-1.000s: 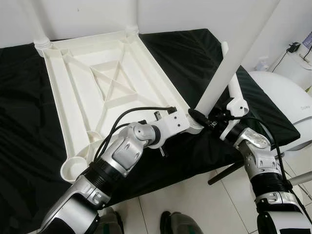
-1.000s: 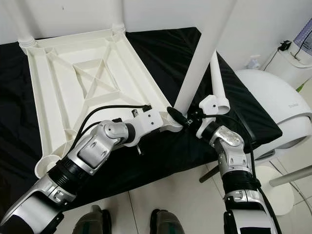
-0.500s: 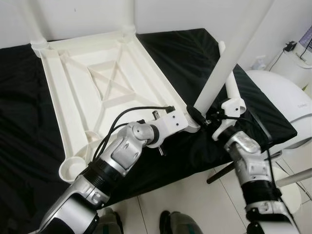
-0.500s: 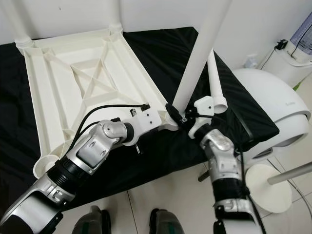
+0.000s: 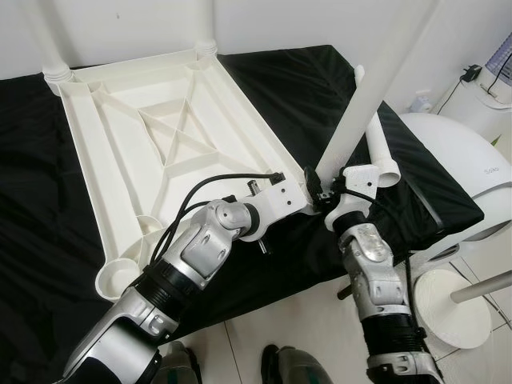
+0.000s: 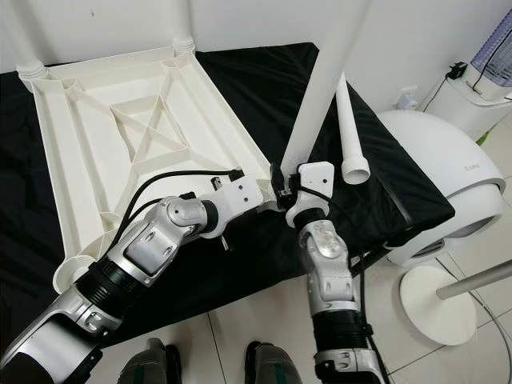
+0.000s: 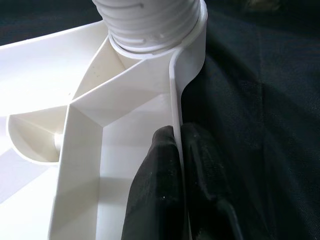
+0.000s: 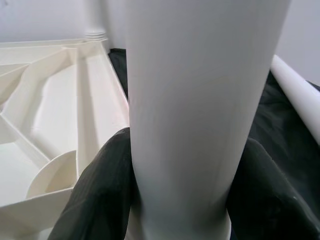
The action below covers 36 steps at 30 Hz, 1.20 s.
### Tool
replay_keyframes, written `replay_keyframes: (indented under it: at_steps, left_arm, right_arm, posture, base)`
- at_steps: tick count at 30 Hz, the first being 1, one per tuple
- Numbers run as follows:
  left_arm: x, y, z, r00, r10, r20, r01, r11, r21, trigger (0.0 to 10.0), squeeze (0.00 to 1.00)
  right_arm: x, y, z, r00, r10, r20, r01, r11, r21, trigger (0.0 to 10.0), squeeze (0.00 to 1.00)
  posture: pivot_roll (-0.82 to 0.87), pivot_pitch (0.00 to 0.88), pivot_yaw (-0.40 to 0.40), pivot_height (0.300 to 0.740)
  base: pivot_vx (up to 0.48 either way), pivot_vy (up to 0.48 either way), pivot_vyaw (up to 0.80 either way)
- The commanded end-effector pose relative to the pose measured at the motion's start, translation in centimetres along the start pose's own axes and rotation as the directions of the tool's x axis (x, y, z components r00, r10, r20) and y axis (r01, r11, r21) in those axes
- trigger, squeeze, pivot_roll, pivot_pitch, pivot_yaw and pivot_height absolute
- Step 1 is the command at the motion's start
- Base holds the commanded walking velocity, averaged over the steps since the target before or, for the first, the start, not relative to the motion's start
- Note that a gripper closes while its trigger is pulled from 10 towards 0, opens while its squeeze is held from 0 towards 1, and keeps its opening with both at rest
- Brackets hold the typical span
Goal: Building children table
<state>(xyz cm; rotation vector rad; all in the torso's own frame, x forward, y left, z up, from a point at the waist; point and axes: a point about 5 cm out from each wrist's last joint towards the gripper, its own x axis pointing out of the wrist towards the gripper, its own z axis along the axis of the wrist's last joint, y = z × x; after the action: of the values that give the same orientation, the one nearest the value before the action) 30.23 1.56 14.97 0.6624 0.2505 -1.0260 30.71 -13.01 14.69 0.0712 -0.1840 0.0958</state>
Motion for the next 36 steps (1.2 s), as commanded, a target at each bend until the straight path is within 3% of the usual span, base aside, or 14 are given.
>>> replay_keyframes:
  at_steps: [1,5,10,11,19,20,24,28,30,36]
  left_arm:
    - [0.2,-0.8,-0.8,0.999,-0.013,-0.043,0.014,1.000,0.002,10.0,0.00]
    - [0.2,-0.9,-0.9,0.999,-0.014,-0.045,0.015,1.000,0.003,10.0,0.00]
    - [0.1,-1.0,-1.0,0.999,-0.020,-0.046,0.020,1.000,0.005,10.0,0.00]
    - [0.1,-0.9,-1.0,0.999,-0.019,-0.047,0.020,1.000,0.006,10.0,0.00]
    - [0.2,-1.1,-0.9,0.999,-0.019,-0.044,0.019,1.000,0.003,10.0,0.00]
    - [0.2,-1.1,-0.9,0.999,-0.019,-0.044,0.019,1.000,0.001,10.0,0.00]
    - [0.2,-1.1,-0.9,0.999,-0.022,-0.045,0.022,1.000,0.004,10.0,0.00]
    - [0.2,-1.1,-0.9,0.999,-0.022,-0.045,0.022,1.000,0.003,10.0,0.00]
    - [0.1,-0.9,-0.9,0.999,-0.015,-0.046,0.015,1.000,0.002,10.0,0.00]
    - [0.0,-0.6,-0.9,0.999,-0.004,-0.048,0.004,1.000,-0.002,10.0,0.00]
  right_arm:
    - [-0.2,0.0,-0.1,0.994,-0.107,-0.009,0.107,0.994,-0.004,10.0,0.00]
    - [-0.3,0.4,0.0,0.989,-0.147,-0.007,0.147,0.989,0.013,10.0,0.00]
    - [-0.1,-0.1,0.0,0.988,-0.155,-0.015,0.155,0.988,0.016,10.0,0.00]
    - [-0.1,-0.3,0.1,0.989,-0.144,-0.015,0.145,0.989,0.027,10.0,1.00]
    - [-0.1,-1.1,0.2,0.998,-0.065,-0.028,0.065,0.998,0.015,10.0,1.00]
    - [0.0,-1.2,0.3,1.000,-0.001,-0.031,0.002,1.000,0.018,10.0,0.00]
    - [0.3,-1.6,0.6,0.987,0.156,-0.029,-0.155,0.988,0.021,10.0,0.00]
    - [0.2,-1.7,0.9,0.972,0.232,-0.027,-0.232,0.973,0.005,10.0,0.00]
    - [-0.1,-1.9,1.0,0.935,0.353,-0.035,-0.354,0.935,-0.020,10.0,0.00]
    - [-0.4,-3.2,1.1,0.877,0.477,-0.055,-0.479,0.878,-0.019,10.0,0.00]
  posture:
    - [-0.01,0.074,-0.053,0.740]
    - [-0.01,0.071,-0.052,0.740]
    - [-0.01,0.070,-0.053,0.740]
    - [-0.01,0.068,-0.053,0.740]
    - [-0.01,0.071,-0.056,0.740]
    - [-0.02,0.071,-0.055,0.740]
    - [-0.02,0.076,-0.053,0.740]
    - [-0.02,0.076,-0.053,0.740]
    - [-0.01,0.083,-0.055,0.740]
    - [-0.01,0.087,-0.051,0.740]
  base:
    - [0.000,0.000,0.00]
    - [0.000,0.000,0.00]
    - [0.000,0.000,0.00]
    - [0.000,0.000,0.00]
    - [0.000,0.000,0.00]
    - [0.000,0.000,0.00]
    - [0.000,0.000,0.00]
    - [0.000,0.000,0.00]
    - [0.000,0.000,0.00]
    - [0.000,0.000,0.00]
